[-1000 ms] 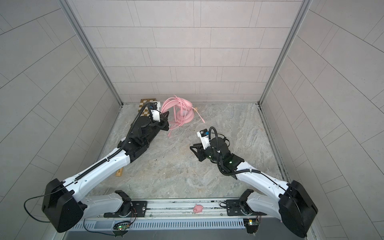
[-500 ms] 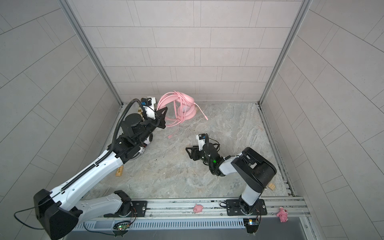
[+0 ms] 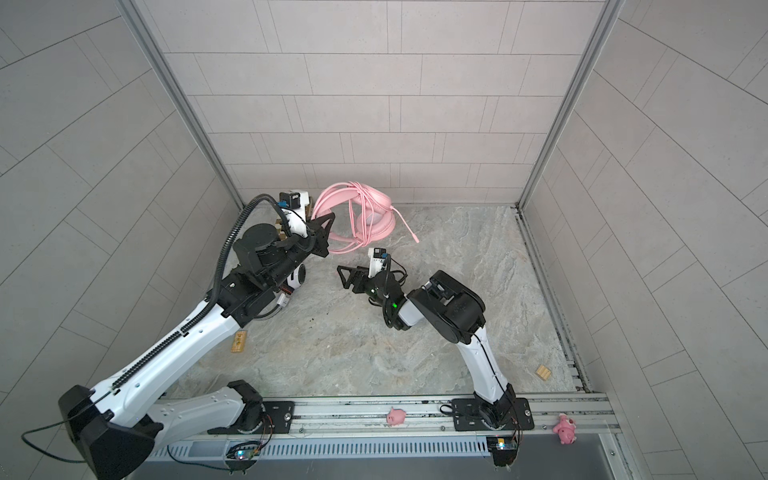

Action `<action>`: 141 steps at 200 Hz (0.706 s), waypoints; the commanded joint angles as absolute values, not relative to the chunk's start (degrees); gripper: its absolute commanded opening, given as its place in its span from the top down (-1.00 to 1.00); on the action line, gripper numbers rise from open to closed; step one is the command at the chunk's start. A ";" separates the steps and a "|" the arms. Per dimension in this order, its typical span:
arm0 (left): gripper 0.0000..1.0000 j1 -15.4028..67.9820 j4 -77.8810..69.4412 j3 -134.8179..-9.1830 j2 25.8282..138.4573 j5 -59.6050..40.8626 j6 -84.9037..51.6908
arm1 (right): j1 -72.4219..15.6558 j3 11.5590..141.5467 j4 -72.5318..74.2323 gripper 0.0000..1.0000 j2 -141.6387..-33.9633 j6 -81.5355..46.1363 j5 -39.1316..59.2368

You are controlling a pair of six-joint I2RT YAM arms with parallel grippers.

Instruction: Wrap the headphones

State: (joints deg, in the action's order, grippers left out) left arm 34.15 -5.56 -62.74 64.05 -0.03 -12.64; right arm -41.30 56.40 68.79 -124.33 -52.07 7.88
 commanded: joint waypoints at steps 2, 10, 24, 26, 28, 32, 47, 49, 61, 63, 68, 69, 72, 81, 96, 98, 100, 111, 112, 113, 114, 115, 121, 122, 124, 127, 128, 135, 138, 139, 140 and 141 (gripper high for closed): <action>1.00 34.37 -11.19 -66.42 61.30 -0.68 -13.63 | -42.25 60.70 65.66 -0.79 -127.56 -53.96 5.99; 1.00 34.37 -11.06 -66.51 61.30 -0.67 -13.62 | -42.52 62.45 64.32 -0.77 -128.45 -53.79 5.54; 1.00 34.39 -10.94 -66.47 61.04 -0.68 -13.62 | -43.00 65.13 62.67 -0.75 -130.24 -53.83 4.57; 1.00 34.37 -10.93 -66.45 61.05 -0.74 -13.62 | -42.98 65.55 62.51 -0.75 -130.60 -53.87 4.51; 1.00 34.39 -10.91 -66.51 61.03 -0.78 -13.67 | -43.00 65.96 62.39 -0.74 -130.82 -53.92 4.44; 1.00 34.39 -10.94 -66.50 60.97 -0.78 -13.72 | -43.06 66.73 62.04 -0.73 -131.42 -54.08 4.33; 1.00 34.37 -10.60 -66.55 60.95 -0.92 -13.73 | -43.59 69.57 61.18 -0.69 -133.53 -54.86 4.20; 1.00 34.37 -10.56 -66.58 60.92 -0.95 -13.72 | -43.68 69.91 61.18 -0.67 -133.82 -54.91 4.26; 1.00 34.37 -10.29 -66.61 60.90 -0.97 -13.79 | -44.25 71.79 60.95 -0.58 -135.32 -55.59 4.07; 1.00 34.37 -10.28 -66.62 60.91 -0.90 -13.73 | -44.28 72.15 60.96 -0.56 -135.52 -55.62 4.12; 1.00 34.37 -10.20 -66.56 60.84 -0.88 -13.70 | -44.54 72.83 60.98 -0.49 -136.01 -55.84 4.10; 1.00 34.37 -10.20 -66.59 60.88 -0.88 -13.66 | -44.60 72.93 61.07 -0.46 -136.08 -55.87 4.11; 1.00 34.37 -10.15 -66.54 60.90 -0.80 -13.67 | -44.76 73.30 61.23 -0.40 -136.33 -55.93 4.08; 1.00 34.43 -10.02 -66.56 60.83 -0.63 -13.52 | -45.21 74.01 61.13 -0.11 -136.81 -55.96 3.79; 1.00 34.28 -9.74 -66.57 60.90 -0.15 -13.32 | -45.55 74.46 60.73 0.38 -136.88 -55.68 3.77; 1.00 34.30 -9.69 -66.65 60.84 -0.17 -13.35 | -45.53 74.40 60.71 0.43 -136.85 -55.65 3.82; 1.00 34.33 -9.63 -66.67 60.83 -0.11 -13.36 | -45.53 74.32 60.66 0.48 -136.78 -55.68 3.86; 1.00 34.28 -9.28 -66.71 60.91 0.02 -12.89 | -45.53 73.03 61.18 0.71 -136.07 -55.31 4.14; 1.00 34.28 -9.26 -66.75 60.91 0.01 -12.91 | -45.53 72.86 61.22 0.73 -135.97 -55.21 4.13; 1.00 34.28 -9.20 -66.73 60.91 0.05 -12.87 | -45.53 72.68 61.24 0.74 -135.88 -55.16 4.18; 1.00 34.32 -9.17 -66.76 60.91 0.07 -12.85 | -45.48 72.51 61.25 0.76 -135.75 -55.09 4.24; 1.00 34.30 -9.16 -66.78 60.91 0.08 -12.80 | -45.51 72.33 61.26 0.78 -135.68 -55.01 4.27; 1.00 34.28 -9.03 -66.74 60.91 0.41 -12.51 | -45.46 71.24 61.14 0.83 -134.86 -54.43 4.59; 1.00 34.28 -9.00 -66.77 60.91 0.51 -12.45 | -45.45 71.04 61.11 0.84 -134.67 -54.33 4.63; 1.00 34.21 -8.95 -66.79 60.91 0.57 -12.32 | -45.44 70.60 61.02 0.85 -134.48 -54.19 4.83; 1.00 34.19 -8.89 -66.80 60.91 0.72 -12.16 | -45.37 69.93 60.99 0.88 -133.87 -53.81 5.07; 1.00 34.19 -8.88 -66.80 60.91 0.80 -12.10 | -45.41 69.68 60.95 0.88 -133.69 -53.71 5.17; 1.00 34.24 -8.79 -66.65 60.91 1.32 -11.73 | -45.38 68.03 60.53 0.90 -132.14 -53.06 5.69; 1.00 34.21 -8.78 -66.69 60.89 1.56 -11.53 | -45.36 67.32 60.32 0.91 -131.31 -52.86 5.83; 1.00 34.24 -8.78 -66.66 60.90 1.62 -11.43 | -45.35 66.89 60.26 0.92 -131.09 -52.80 5.90; 1.00 34.22 -8.74 -66.59 60.95 1.69 -11.39 | -45.35 66.53 60.19 0.92 -130.80 -52.77 5.98; 1.00 34.25 -8.77 -66.56 60.97 1.77 -11.32 | -45.40 66.18 60.07 0.92 -130.62 -52.75 6.02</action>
